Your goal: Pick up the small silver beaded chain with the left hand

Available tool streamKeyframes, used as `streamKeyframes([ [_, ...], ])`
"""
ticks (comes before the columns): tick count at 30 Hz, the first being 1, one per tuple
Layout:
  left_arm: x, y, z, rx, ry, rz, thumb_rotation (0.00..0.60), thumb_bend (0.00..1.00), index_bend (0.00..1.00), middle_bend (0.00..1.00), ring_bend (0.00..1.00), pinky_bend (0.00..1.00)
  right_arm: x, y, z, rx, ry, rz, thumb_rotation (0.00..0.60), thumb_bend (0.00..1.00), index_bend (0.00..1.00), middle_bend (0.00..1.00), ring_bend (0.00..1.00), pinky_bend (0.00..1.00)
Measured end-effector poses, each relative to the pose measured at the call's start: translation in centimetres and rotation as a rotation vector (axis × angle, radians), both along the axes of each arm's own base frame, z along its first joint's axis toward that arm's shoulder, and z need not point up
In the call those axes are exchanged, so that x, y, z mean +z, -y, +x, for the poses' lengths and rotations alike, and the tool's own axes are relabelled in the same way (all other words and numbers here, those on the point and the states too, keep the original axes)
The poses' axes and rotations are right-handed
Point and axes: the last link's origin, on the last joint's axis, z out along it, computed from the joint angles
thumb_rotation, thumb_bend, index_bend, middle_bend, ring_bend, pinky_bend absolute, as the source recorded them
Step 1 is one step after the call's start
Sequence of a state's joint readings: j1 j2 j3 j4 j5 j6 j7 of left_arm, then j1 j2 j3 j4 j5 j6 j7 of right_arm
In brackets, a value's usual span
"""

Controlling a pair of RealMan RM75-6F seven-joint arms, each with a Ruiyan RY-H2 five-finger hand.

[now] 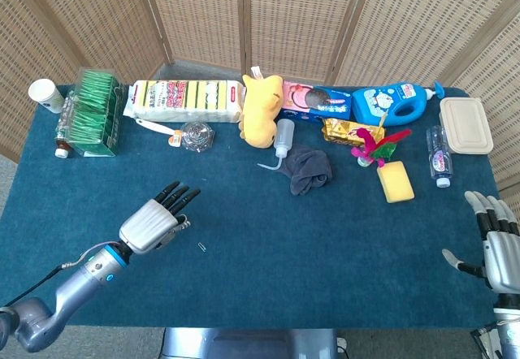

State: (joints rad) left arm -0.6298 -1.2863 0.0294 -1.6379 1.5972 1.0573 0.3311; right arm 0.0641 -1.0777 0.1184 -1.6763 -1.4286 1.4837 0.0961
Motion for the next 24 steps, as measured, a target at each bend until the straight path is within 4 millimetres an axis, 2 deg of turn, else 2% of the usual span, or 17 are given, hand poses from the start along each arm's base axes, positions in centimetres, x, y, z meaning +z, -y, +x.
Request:
streamKeyframes([
  [8, 2.0, 1.5, 1.3, 0.135, 0.011, -0.153, 0.6, 0.67, 0.57, 0.0, 0.0, 0.0, 0.1, -0.1, 0.1, 0.002, 0.004, -0.005, 0.6, 0.17, 0.0, 0.0, 0.0, 0.0],
  [14, 3.3, 1.3, 2.0, 0.19, 0.001, -0.176, 0.6, 0.67, 0.57, 0.0, 0.0, 0.0, 0.2, -0.1, 0.1, 0.004, 0.006, -0.006, 0.6, 0.17, 0.0, 0.0, 0.0, 0.0],
  [24, 3.2, 0.6, 2.7, 0.263, 0.034, -0.222, 0.6, 0.68, 0.57, 0.0, 0.0, 0.0, 0.3, -0.1, 0.1, 0.004, 0.008, -0.009, 0.6, 0.17, 0.0, 0.0, 0.0, 0.0],
])
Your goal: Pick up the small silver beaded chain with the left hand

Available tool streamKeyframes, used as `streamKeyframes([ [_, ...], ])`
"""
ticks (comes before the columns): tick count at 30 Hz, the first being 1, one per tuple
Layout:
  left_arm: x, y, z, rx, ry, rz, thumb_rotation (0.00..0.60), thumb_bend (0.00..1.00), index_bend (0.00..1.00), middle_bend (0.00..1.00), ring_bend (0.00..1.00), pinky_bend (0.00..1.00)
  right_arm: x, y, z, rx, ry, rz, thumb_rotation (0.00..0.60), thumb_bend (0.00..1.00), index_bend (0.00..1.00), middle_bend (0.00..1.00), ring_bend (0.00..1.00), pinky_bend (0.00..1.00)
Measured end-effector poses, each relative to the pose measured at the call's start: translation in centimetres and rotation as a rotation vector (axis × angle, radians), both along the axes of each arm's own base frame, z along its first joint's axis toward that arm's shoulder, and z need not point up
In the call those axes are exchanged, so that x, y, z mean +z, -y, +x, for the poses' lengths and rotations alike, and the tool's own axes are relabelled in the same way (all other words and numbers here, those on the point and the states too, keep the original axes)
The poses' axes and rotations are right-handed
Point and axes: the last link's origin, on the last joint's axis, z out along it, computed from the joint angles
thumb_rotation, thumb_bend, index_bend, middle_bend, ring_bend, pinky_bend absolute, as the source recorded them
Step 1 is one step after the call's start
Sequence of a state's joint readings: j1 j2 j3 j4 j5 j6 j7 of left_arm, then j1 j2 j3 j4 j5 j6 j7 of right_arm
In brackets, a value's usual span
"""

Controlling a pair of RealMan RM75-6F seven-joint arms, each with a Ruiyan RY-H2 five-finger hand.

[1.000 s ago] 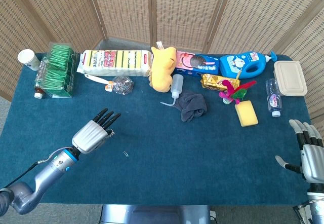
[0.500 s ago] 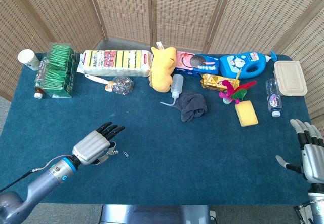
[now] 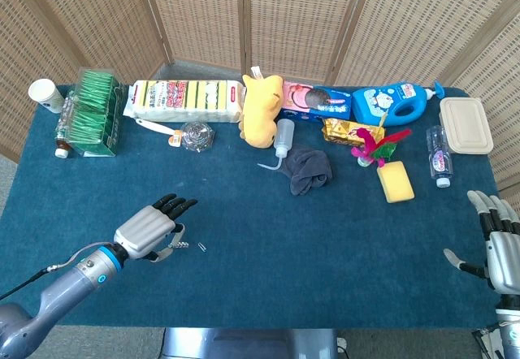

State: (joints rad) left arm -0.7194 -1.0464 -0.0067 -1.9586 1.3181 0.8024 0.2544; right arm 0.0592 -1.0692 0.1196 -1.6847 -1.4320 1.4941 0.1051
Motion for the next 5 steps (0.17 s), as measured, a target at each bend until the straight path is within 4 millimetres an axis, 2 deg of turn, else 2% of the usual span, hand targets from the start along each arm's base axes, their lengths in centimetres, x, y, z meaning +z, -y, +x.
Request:
streamKeyframes([
  [5, -0.12, -0.35, 0.43, 0.016, -0.001, -0.016, 0.6, 0.68, 0.57, 0.0, 0.0, 0.0, 0.05, 0.02, -0.01, 0.0, 0.002, -0.001, 0.6, 0.17, 0.0, 0.0, 0.0, 0.0],
])
